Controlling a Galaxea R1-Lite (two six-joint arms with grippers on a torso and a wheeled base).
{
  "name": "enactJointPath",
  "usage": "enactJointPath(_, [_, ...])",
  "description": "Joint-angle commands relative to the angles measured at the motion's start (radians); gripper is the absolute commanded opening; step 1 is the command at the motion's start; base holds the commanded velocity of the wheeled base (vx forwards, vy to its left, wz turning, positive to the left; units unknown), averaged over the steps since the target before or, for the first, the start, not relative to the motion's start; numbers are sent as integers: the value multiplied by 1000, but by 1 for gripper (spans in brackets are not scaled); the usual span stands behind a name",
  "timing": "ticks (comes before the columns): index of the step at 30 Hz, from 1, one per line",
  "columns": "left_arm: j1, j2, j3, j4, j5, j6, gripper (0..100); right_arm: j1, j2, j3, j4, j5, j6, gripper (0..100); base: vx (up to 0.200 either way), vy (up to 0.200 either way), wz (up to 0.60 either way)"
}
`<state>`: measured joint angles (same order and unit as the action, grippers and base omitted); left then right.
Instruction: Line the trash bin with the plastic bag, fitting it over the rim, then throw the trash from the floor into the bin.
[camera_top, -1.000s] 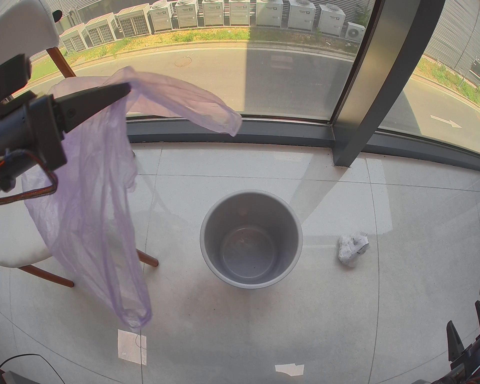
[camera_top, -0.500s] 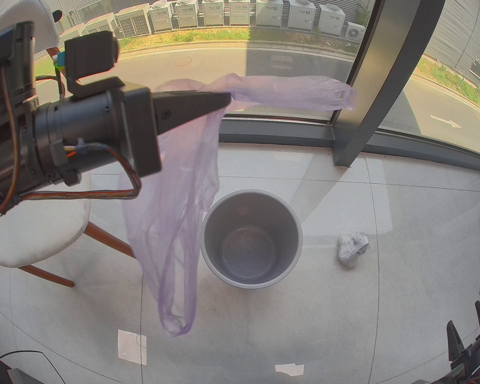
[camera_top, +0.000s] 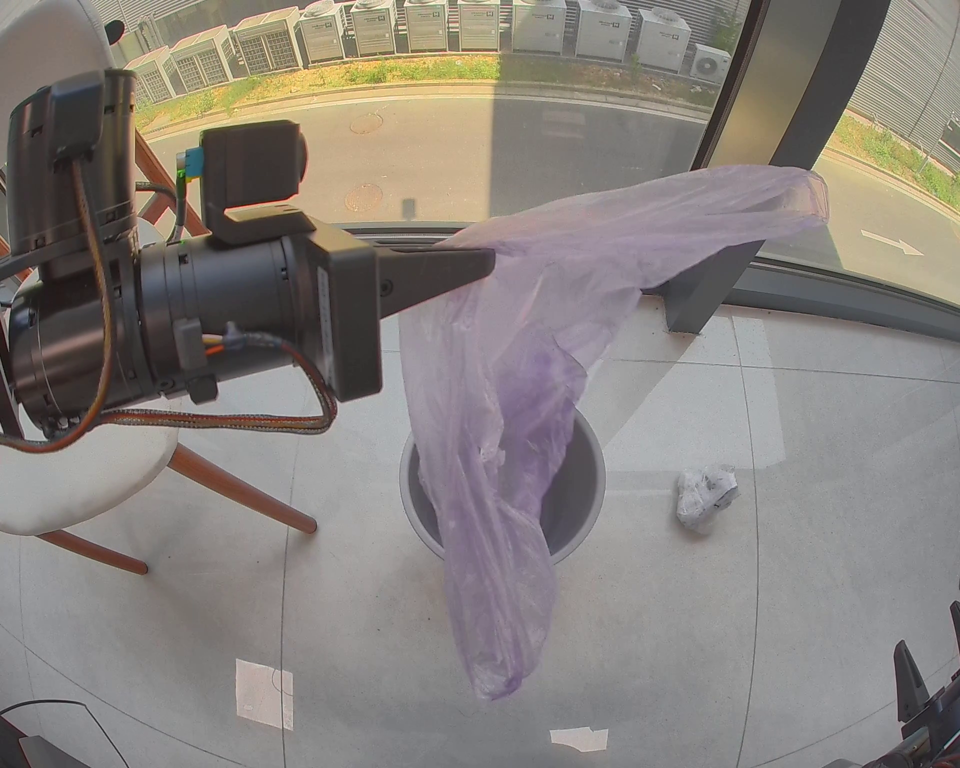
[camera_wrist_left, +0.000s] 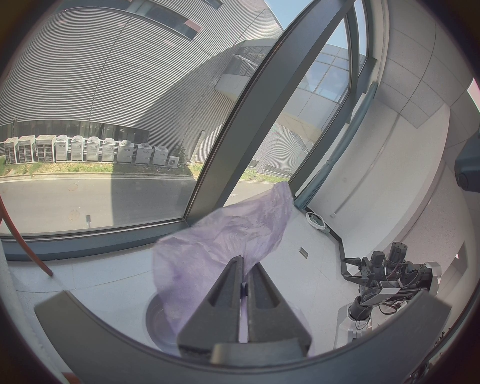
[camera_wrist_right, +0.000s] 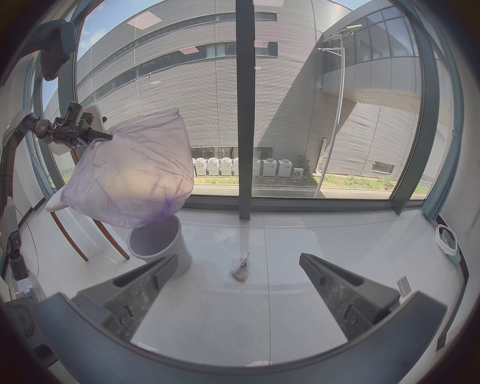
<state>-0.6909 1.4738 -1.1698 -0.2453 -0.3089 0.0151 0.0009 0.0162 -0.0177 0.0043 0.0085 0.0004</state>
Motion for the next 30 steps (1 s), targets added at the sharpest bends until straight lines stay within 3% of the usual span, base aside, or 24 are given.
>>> enactJointPath(1, [17, 3, 1, 0, 1, 3, 0, 1, -16, 16, 0, 1, 0, 100, 0, 0, 0])
enactJointPath(17, [65, -10, 84, -3, 5, 19, 0, 1, -16, 15, 0, 1, -2, 100, 0, 0, 0])
enactJointPath(30, [106, -15, 190, -9, 22, 92, 0, 1, -16, 15, -1, 1, -2, 100, 0, 0, 0])
